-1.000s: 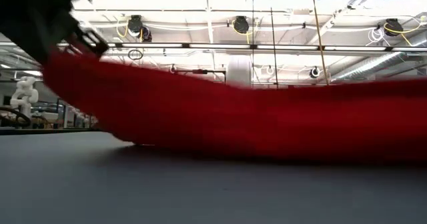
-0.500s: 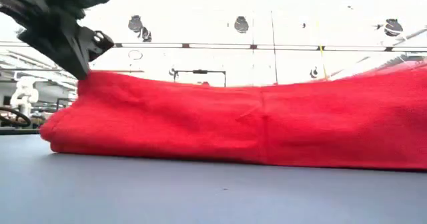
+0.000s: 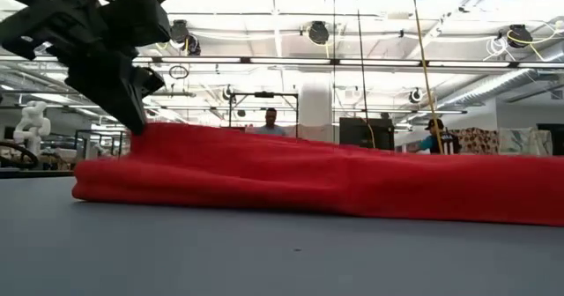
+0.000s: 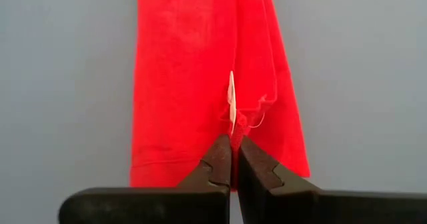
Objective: Roll towel
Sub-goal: Fold the red towel
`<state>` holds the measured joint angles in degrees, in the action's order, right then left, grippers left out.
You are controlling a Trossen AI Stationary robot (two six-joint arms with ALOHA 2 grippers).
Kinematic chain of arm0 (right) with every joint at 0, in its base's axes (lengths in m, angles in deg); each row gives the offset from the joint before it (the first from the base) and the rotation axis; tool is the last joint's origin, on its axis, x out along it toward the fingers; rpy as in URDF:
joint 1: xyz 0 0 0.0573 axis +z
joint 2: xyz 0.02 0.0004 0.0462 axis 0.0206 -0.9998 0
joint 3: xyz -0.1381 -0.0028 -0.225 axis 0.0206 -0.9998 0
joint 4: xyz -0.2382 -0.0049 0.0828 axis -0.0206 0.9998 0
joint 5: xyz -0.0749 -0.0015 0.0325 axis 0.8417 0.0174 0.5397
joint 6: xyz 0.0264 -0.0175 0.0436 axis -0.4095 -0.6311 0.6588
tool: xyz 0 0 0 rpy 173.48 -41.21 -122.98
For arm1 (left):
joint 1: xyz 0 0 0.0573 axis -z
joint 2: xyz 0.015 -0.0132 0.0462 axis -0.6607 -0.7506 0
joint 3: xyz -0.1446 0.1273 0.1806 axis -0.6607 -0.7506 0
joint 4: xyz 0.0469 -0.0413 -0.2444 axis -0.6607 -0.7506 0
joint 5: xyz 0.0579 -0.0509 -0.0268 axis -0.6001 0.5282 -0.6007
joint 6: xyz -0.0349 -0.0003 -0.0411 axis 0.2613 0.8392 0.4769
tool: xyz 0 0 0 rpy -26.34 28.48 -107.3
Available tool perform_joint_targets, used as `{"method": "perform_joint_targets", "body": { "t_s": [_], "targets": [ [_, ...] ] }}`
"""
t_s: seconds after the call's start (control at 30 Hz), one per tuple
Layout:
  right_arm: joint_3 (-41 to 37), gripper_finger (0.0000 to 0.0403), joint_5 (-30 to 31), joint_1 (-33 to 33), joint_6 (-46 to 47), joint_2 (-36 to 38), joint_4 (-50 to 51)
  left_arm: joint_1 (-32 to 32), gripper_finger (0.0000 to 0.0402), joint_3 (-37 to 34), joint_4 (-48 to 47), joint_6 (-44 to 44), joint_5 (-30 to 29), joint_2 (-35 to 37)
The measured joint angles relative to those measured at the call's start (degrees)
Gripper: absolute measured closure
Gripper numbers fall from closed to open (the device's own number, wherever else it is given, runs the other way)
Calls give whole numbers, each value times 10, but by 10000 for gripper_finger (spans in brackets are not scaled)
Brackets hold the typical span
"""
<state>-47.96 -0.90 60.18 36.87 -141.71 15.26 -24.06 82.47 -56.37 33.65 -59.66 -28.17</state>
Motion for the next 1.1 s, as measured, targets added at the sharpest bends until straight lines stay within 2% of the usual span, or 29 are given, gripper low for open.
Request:
{"method": "perform_joint_targets", "body": {
  "t_s": [0.27, 0.67, 0.8, 0.93, 1.1],
  "targets": [
    [0, 403, -4, -8, 29, -17, 8, 0, 402, 0, -4, 1, -2, -33],
    [0, 396, -1, -10, 74, -7, 41, -4, 402, 0, 7, 37, -23, -36],
    [0, 366, -2, -16, 89, -7, 39, -4, 402, 0, 17, 46, -23, -36],
    [0, 314, -7, -17, 109, -6, 42, -4, 402, 0, 14, 51, -23, -36],
    [16, 257, -64, -15, 123, 23, 90, -4, 402, 0, 12, 61, -23, -36]
  ]
}}
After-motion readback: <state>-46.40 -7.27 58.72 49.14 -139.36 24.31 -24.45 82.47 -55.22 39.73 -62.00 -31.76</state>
